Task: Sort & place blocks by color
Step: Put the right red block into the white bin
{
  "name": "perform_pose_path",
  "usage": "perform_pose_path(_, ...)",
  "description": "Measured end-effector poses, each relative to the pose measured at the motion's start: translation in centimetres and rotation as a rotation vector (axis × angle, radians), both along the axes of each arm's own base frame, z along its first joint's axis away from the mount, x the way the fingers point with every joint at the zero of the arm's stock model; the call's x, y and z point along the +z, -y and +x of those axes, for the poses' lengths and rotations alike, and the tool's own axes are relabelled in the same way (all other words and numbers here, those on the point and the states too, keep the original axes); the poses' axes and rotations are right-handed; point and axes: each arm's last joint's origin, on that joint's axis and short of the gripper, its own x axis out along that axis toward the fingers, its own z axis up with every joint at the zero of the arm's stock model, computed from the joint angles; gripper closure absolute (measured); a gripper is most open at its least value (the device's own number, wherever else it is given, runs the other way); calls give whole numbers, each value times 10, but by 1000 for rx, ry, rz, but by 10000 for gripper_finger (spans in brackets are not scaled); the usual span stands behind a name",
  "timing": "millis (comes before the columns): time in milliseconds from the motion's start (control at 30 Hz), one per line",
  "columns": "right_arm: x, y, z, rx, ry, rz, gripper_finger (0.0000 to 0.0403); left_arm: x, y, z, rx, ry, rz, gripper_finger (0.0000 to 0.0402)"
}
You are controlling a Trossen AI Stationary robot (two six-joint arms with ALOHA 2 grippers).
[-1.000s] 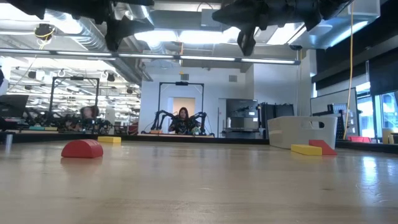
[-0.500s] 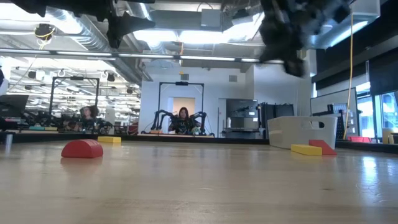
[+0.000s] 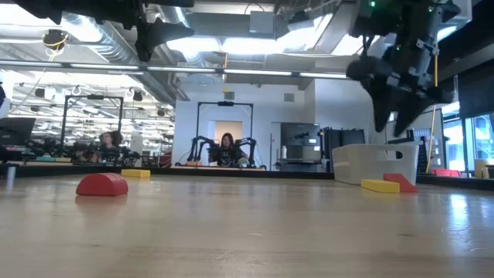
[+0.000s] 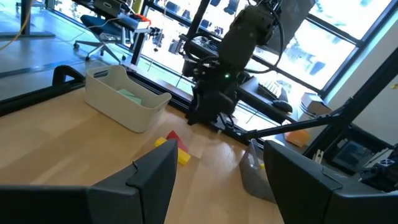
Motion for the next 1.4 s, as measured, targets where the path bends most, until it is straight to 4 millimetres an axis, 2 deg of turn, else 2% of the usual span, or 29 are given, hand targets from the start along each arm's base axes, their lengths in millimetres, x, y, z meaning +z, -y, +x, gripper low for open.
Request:
perform_pose_path(133,-9,1,-3,-118,-109,-23,173,0,0,0,0,0,-1,174)
perform_pose_path(233,-16,3,1,-171,-127,-35,159,0,0,0,0,0,-1,174)
perform_pose_path(767,-60,6,24,-224,-279,-57,168,0,0,0,14,1,-2,174)
perform_pose_path(933,-72,14,28,-276,-310,-50,168,0,-1,0,27,1,-2,174)
perform_pose_path(1167,-78,26,30,-321,-313,-49,171,0,-1,0,30,1,-2,174)
perform_pose_path(1400,-79,25,28,-321,-330,-7,204,0,-1,0,30,1,-2,174)
